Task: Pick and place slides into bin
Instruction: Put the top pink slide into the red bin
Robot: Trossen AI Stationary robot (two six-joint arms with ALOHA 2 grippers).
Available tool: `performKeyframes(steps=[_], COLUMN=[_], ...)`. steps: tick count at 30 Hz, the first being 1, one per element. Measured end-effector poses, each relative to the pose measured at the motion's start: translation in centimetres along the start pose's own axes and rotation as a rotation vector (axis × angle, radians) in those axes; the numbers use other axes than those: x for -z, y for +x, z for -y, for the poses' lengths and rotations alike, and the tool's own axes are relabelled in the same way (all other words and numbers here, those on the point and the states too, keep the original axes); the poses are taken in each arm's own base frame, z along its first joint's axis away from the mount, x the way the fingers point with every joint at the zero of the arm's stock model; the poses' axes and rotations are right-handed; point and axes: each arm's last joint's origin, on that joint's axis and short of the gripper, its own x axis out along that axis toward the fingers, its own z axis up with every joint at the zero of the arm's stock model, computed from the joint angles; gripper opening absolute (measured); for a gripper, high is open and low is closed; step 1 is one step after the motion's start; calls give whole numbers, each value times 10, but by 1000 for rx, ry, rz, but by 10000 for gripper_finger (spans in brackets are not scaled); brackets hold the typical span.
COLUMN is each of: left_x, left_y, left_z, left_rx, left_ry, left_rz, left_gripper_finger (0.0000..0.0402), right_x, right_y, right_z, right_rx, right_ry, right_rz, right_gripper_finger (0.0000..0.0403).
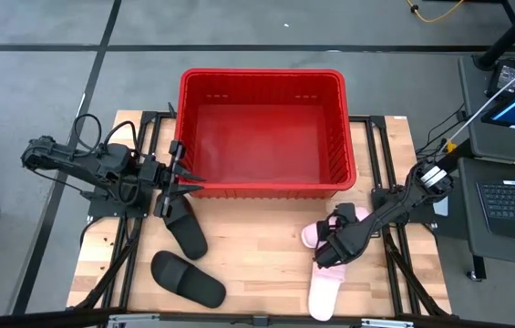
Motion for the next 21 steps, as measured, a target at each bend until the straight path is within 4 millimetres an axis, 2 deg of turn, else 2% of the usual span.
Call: performKeyframes(steps=[15,21], left_x=[0,0], left_y=[0,0], left_z=[0,0], left_rx=[0,0], left_ry=[0,0], left_rz=[0,0], left_gripper_finger=[63,63], right_x=[-9,-10], right_y=[-34,-45], right_z=[3,2], right_rx=[-17,-41], right_ry=[-17,-13], right_rz=[86,71], right_gripper_finger=[12,12])
